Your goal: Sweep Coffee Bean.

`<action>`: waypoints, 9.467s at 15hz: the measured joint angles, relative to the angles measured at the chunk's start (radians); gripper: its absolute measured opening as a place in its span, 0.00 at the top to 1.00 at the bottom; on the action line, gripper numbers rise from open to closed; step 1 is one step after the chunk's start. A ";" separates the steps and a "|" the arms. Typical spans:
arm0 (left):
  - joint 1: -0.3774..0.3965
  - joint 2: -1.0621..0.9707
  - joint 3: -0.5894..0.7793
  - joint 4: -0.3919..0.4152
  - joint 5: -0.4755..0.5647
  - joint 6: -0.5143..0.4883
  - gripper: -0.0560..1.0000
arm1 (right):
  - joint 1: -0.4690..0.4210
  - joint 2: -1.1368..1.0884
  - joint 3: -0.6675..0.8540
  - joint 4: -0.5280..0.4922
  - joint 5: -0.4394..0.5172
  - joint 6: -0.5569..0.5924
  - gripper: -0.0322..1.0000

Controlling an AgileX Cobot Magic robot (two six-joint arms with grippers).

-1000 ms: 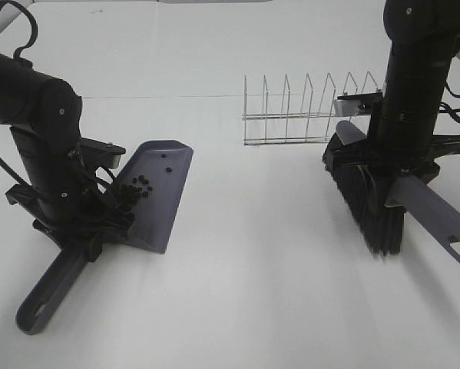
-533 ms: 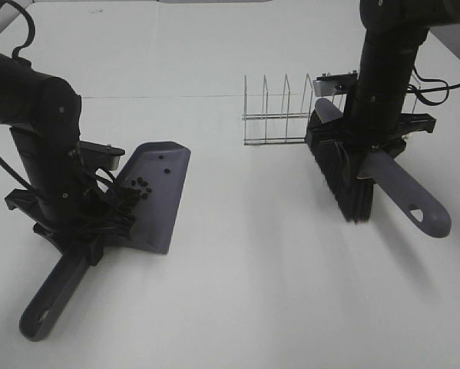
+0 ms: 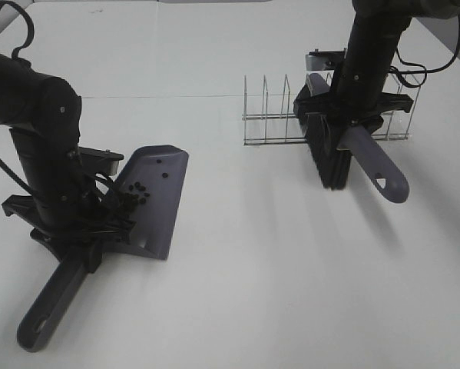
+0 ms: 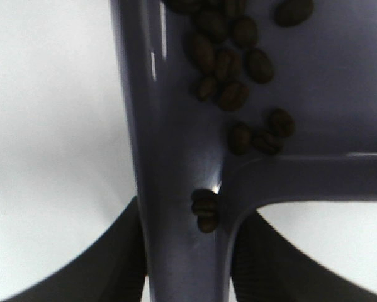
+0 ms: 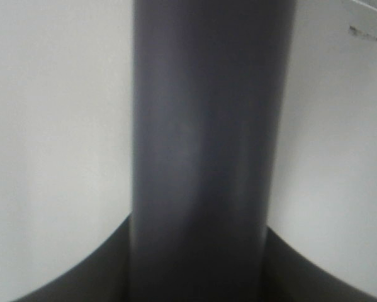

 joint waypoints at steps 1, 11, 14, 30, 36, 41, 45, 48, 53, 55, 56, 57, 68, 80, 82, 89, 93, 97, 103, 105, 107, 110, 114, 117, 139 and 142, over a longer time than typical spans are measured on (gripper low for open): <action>0.000 0.000 0.000 -0.004 0.004 0.000 0.63 | -0.013 0.021 -0.026 0.022 -0.003 -0.001 0.68; 0.000 0.000 0.000 -0.013 0.011 0.000 0.63 | -0.025 0.115 -0.253 0.059 -0.004 -0.001 0.68; 0.000 0.000 0.000 -0.014 0.016 0.000 0.63 | -0.027 0.115 -0.253 0.073 -0.003 -0.001 0.68; 0.000 0.001 0.000 -0.026 0.022 0.000 0.63 | -0.025 0.136 -0.228 0.107 -0.005 0.003 0.45; 0.000 0.001 0.000 -0.026 0.022 0.000 0.63 | -0.024 0.081 -0.228 0.108 -0.011 0.009 0.26; 0.000 0.001 -0.003 -0.028 0.022 -0.020 0.63 | -0.024 -0.015 -0.160 0.053 -0.014 -0.002 0.26; 0.000 0.030 -0.091 -0.029 0.054 -0.022 0.63 | -0.024 -0.143 -0.030 0.035 -0.015 -0.002 0.26; 0.000 0.053 -0.169 0.001 0.042 -0.022 0.63 | -0.024 -0.246 0.081 0.055 -0.015 -0.002 0.26; 0.000 0.140 -0.342 0.035 0.102 -0.023 0.63 | -0.024 -0.439 0.287 0.058 -0.015 -0.002 0.26; 0.000 0.163 -0.371 0.035 0.106 -0.023 0.63 | -0.024 -0.497 0.335 0.058 -0.015 -0.002 0.26; 0.000 0.165 -0.372 0.035 0.105 -0.023 0.63 | -0.024 -0.523 0.349 0.058 -0.015 -0.002 0.26; 0.000 0.165 -0.372 0.035 0.103 -0.023 0.63 | -0.024 -0.549 0.359 0.060 -0.013 -0.001 0.26; 0.000 0.072 -0.377 0.011 0.181 -0.006 0.25 | -0.024 -0.985 0.659 0.107 -0.015 -0.001 0.26; 0.449 -0.312 -0.366 -0.015 0.244 0.177 0.25 | -0.024 -1.489 0.957 0.107 -0.012 0.017 0.26; 0.487 -0.385 -0.312 -0.015 0.243 0.197 0.25 | -0.024 -1.545 0.959 0.107 -0.010 0.017 0.26; 0.521 -0.988 0.240 -0.042 0.159 0.216 0.25 | -0.024 -1.805 1.092 0.078 -0.011 0.017 0.26; 0.521 -1.337 0.395 -0.028 0.205 0.213 0.25 | -0.024 -1.973 1.256 -0.044 -0.010 0.017 0.26; 0.456 -1.481 0.413 0.047 0.266 0.184 0.25 | -0.024 -2.083 1.338 -0.103 -0.008 0.017 0.26; 0.396 -1.671 0.516 0.059 0.212 0.157 0.25 | -0.024 -2.236 1.345 -0.103 -0.009 0.017 0.26; 0.396 -1.775 0.562 0.059 0.212 0.126 0.25 | -0.024 -2.283 1.348 -0.103 -0.009 0.017 0.26; 0.396 -1.859 0.593 0.058 0.212 0.115 0.25 | -0.024 -2.324 1.380 -0.115 -0.009 0.017 0.26; 0.396 -2.058 0.625 -0.008 0.205 0.112 0.25 | -0.024 -2.337 1.400 -0.127 -0.029 0.017 0.26; 0.396 -2.084 0.630 -0.015 0.197 0.118 0.25 | -0.024 -2.337 1.437 -0.125 -0.107 -0.002 0.26; 0.396 -2.084 0.630 -0.019 0.197 0.127 0.25 | -0.024 -2.337 1.438 -0.118 -0.121 -0.008 0.26; 0.396 -2.084 0.630 0.011 0.197 0.128 0.11 | -0.052 -2.337 1.438 0.029 -0.121 -0.186 0.26; 0.396 -2.084 0.630 0.011 0.197 0.128 0.11 | -0.109 -2.337 1.438 0.029 -0.121 -0.186 0.26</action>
